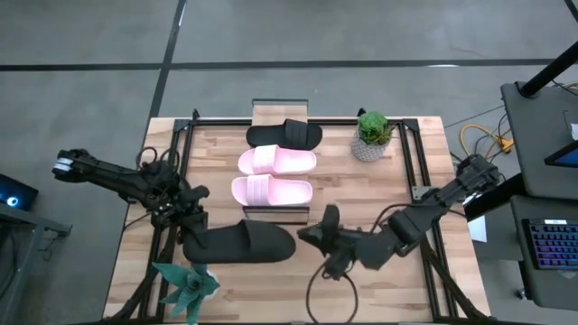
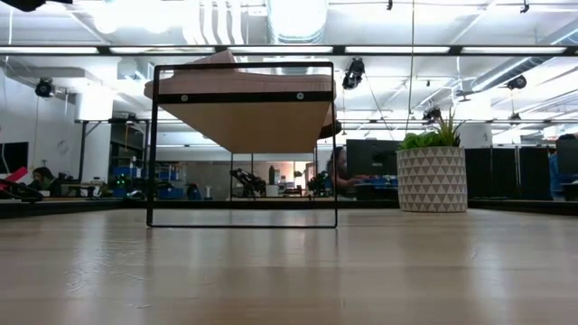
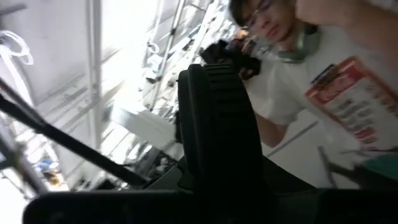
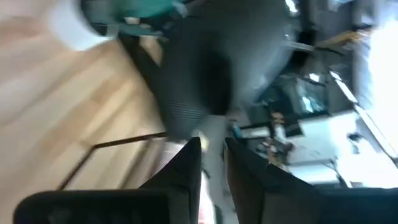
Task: Pick and place slides into the shelf
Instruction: Put the black slipper on the shelf
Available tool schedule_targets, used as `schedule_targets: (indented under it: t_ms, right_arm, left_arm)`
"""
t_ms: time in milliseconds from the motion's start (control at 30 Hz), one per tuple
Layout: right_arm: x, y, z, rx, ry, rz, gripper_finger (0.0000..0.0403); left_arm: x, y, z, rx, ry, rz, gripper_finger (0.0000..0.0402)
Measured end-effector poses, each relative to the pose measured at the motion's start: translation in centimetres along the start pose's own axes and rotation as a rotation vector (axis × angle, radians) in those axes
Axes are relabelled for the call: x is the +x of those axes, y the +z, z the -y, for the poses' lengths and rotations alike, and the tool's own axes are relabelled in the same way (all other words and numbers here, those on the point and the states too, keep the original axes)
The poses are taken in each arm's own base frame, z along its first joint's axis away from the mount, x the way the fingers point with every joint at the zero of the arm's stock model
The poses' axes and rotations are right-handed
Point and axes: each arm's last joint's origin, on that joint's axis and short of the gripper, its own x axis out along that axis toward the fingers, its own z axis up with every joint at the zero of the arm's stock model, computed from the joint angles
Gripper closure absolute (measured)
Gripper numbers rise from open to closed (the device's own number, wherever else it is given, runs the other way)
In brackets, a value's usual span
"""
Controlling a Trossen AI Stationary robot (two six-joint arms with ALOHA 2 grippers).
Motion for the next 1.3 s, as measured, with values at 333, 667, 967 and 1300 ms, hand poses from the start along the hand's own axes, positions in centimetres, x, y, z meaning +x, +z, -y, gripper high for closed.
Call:
schedule_targets:
  t_ms: [333,667,967,1300]
  right_arm:
    - [2.9,-2.7,3.3,-0.026,0.008,0.126,0.0288]
    - [3.8,-3.5,3.5,-0.031,0.083,0.200,0.0203]
    - [3.8,-3.3,3.7,0.021,0.097,0.247,0.0211]
    - [3.7,-3.1,3.7,0.068,0.115,0.285,0.0238]
  left_arm:
    - [0.5,-0.9,0.5,0.044,-0.036,0.007,0.0360]
    - [0.8,-1.3,0.2,0.069,-0.001,-0.004,0.0360]
    - [1.5,-2.5,0.3,0.082,0.036,-0.052,0.0360]
    - [1.6,-2.8,0.2,0.101,0.075,-0.109,0.0360]
